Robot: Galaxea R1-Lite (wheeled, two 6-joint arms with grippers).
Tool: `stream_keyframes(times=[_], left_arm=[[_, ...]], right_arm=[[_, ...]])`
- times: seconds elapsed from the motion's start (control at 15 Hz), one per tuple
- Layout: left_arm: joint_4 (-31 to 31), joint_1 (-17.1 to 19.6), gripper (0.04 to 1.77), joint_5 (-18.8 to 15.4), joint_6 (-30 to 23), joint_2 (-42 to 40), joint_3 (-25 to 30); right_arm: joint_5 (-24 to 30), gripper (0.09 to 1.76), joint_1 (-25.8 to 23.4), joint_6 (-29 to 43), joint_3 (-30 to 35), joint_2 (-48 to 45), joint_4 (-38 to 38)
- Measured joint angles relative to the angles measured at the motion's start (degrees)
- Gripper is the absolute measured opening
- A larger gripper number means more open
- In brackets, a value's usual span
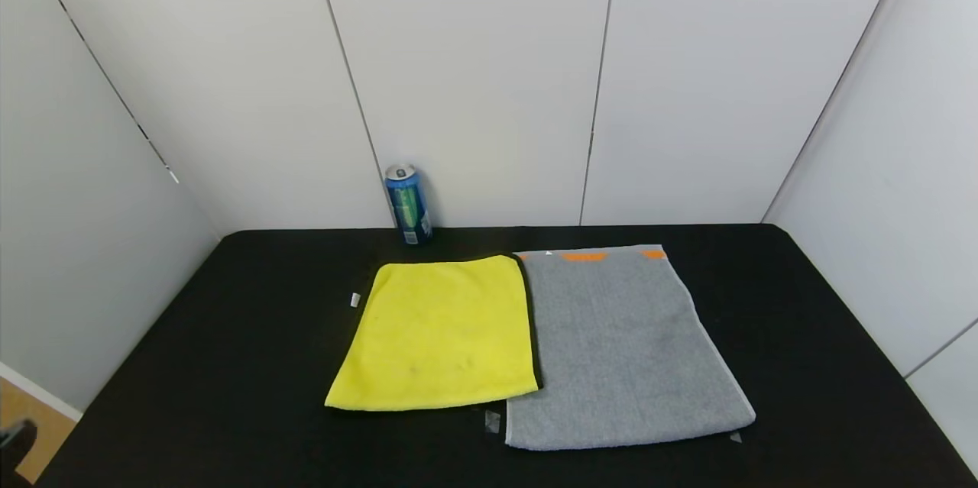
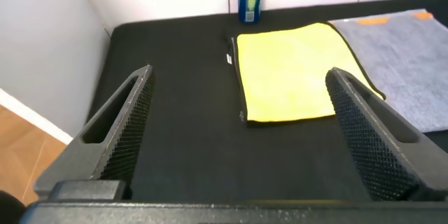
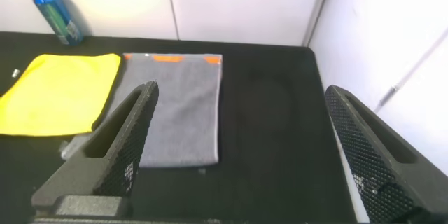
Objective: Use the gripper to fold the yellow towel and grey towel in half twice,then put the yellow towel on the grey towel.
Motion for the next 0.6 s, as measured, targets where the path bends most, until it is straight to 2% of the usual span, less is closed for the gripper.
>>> stream_keyframes(times=[0.27, 0.6], left_arm=[[-0.04, 0.00, 1.72, -3.34, -0.09, 9.47, -4.99], [-0.24, -0.46, 1.72, -4.06, 0.88, 21.00, -9.25]], right_arm=[[-0.17, 1.71, 6.53, 0.02, -7.08, 13.93, -3.40], [-0.35, 1.71, 16.37, 1.58, -12.82, 29.55, -5.42]])
